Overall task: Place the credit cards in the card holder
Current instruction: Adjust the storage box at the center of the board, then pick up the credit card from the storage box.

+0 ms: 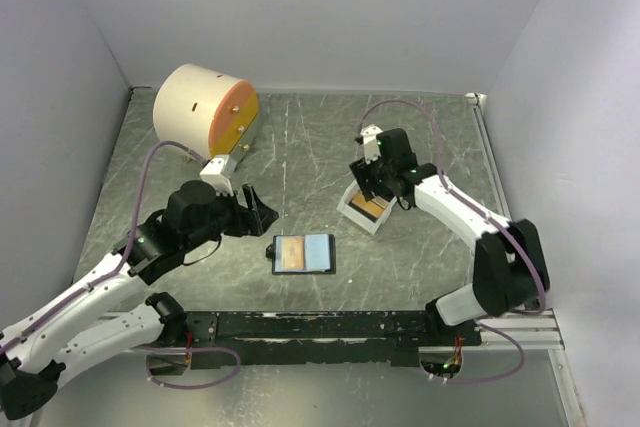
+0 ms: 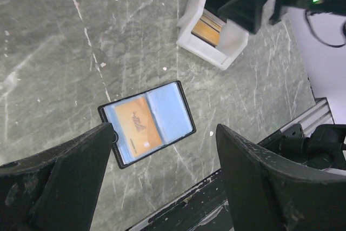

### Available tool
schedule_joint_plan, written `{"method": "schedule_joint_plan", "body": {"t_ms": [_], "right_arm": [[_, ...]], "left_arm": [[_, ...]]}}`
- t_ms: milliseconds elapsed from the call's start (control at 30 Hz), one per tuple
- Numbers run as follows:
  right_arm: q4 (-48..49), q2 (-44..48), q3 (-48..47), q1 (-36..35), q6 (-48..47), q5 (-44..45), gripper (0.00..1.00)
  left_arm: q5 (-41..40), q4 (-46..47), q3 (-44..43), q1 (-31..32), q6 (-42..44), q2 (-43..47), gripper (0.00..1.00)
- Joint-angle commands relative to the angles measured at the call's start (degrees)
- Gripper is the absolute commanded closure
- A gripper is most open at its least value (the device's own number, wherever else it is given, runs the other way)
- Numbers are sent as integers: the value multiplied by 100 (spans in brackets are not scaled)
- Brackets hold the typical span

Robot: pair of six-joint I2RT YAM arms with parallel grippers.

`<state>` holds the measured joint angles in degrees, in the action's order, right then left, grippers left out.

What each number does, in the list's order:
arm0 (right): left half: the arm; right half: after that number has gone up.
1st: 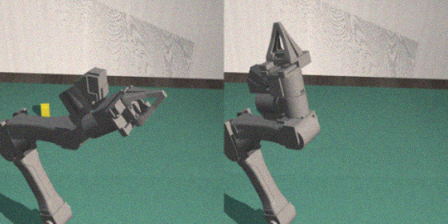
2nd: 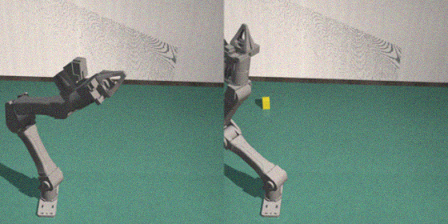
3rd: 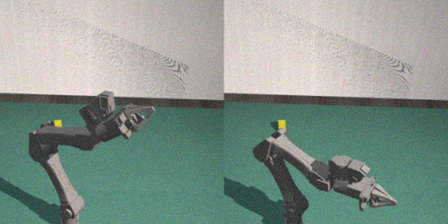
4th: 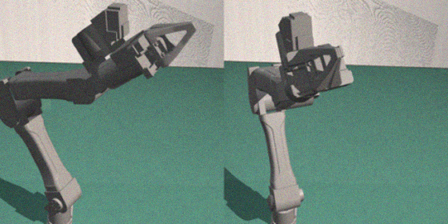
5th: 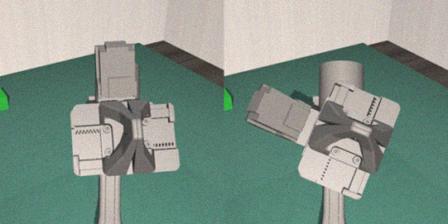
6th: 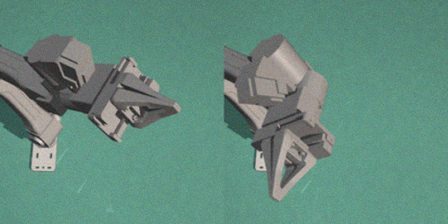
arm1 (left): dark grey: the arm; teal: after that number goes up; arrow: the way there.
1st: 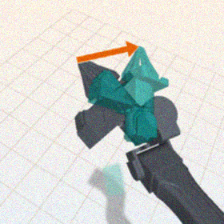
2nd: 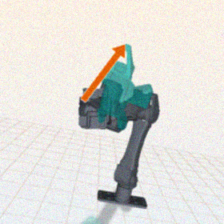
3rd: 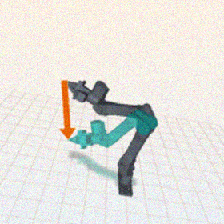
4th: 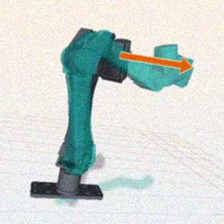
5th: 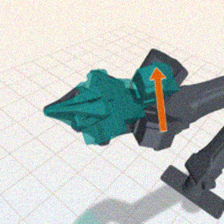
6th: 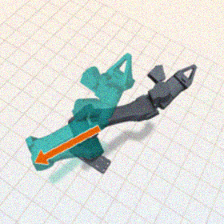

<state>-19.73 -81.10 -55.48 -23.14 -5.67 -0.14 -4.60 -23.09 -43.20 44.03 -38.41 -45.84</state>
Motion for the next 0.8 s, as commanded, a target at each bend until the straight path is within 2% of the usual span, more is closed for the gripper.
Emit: {"method": "schedule_joint_plan", "body": {"t_ms": [0,167,400,767], "right_arm": [[252,-502,-144,-117,-1360,369,28],[421,-766,-7,-413,-2091,632,27],[657,-967,258,-481,-2541,1182,26],[877,-1065,493,-660,-2686,827,21]], "left_arm": [[-406,-555,-196,-32,236,374,12],[-575,-699,-145,-28,249,677,11],[-673,-754,-176,-26,251,826,10],[-724,-739,-115,-26,217,900,9]]}}
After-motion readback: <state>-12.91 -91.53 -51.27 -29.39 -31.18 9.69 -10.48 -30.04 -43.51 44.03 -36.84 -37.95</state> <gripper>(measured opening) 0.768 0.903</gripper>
